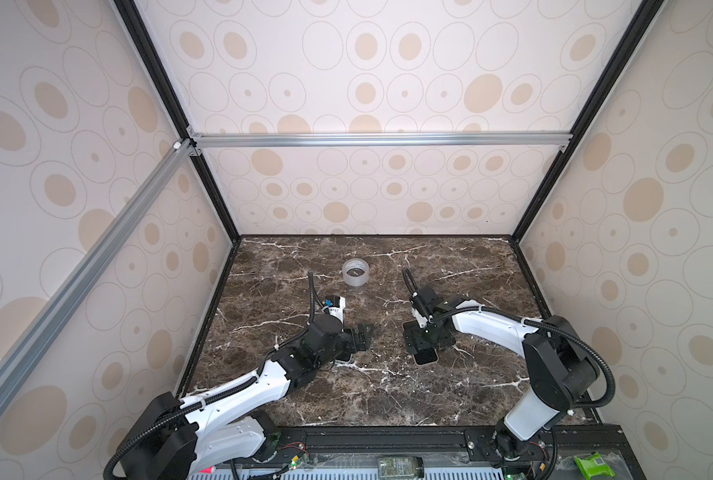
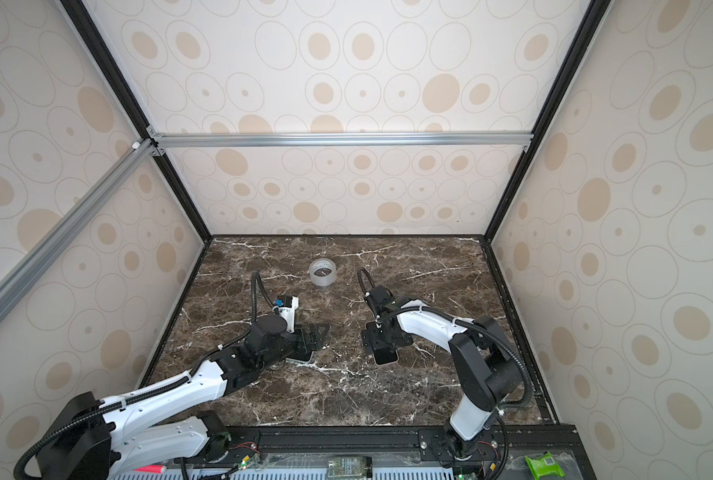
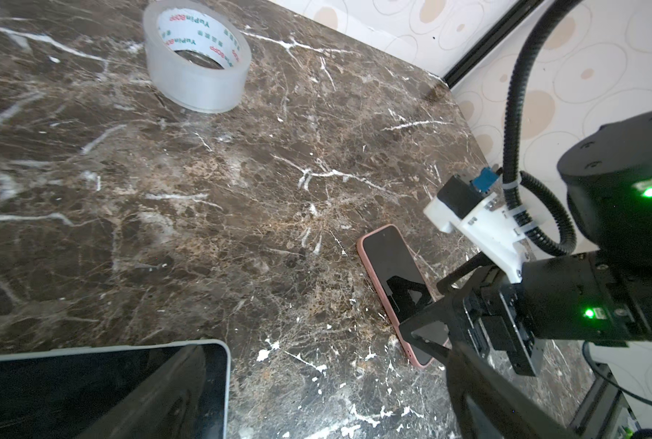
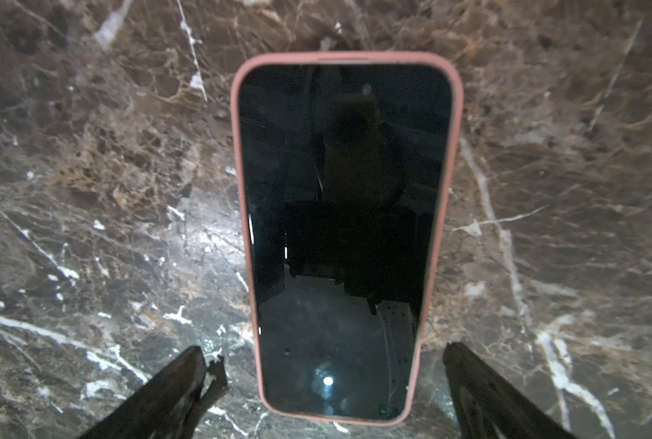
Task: Take the phone out of the phone case
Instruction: 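Move the right gripper over the pink-cased phone while the left gripper approaches it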
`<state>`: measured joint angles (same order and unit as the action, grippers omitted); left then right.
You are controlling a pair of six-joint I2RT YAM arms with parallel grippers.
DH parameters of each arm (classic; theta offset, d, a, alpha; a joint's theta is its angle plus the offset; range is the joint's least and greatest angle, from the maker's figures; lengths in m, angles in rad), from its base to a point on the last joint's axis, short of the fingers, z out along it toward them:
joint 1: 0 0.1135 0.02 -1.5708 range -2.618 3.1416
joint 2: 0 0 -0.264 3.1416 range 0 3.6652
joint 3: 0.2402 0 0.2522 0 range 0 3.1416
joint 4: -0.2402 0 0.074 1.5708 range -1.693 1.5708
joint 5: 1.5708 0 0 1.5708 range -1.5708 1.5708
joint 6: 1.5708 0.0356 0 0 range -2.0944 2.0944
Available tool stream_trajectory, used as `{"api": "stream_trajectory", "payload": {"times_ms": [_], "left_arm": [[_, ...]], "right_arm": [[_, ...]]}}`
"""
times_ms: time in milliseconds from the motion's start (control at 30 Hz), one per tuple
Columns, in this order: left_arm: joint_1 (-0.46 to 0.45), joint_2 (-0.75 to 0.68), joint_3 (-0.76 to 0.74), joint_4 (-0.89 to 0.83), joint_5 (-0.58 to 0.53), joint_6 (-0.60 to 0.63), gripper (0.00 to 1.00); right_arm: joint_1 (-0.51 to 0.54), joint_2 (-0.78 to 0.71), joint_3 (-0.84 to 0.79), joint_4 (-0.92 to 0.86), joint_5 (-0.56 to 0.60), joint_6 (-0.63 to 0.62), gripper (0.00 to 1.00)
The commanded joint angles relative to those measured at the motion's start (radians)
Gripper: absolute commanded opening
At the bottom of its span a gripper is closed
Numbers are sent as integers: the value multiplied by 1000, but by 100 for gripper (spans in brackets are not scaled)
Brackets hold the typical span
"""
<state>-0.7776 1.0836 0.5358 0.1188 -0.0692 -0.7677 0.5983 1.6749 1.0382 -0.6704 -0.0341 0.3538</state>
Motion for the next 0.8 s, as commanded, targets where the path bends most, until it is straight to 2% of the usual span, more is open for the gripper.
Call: {"api": "stream_trajectory", "payload": {"times_ms": [0, 433, 767], "left_arm": [[2, -48, -7, -17, -79, -40, 99], [7, -63, -28, -40, -95, -54, 99], [6, -64, -31, -43, -90, -63, 99]], "right_arm": [[9, 33, 29, -41, 2, -15, 100], [25, 129, 99, -92, 33, -9, 100], [32, 142, 77, -109, 60, 14, 89]]}}
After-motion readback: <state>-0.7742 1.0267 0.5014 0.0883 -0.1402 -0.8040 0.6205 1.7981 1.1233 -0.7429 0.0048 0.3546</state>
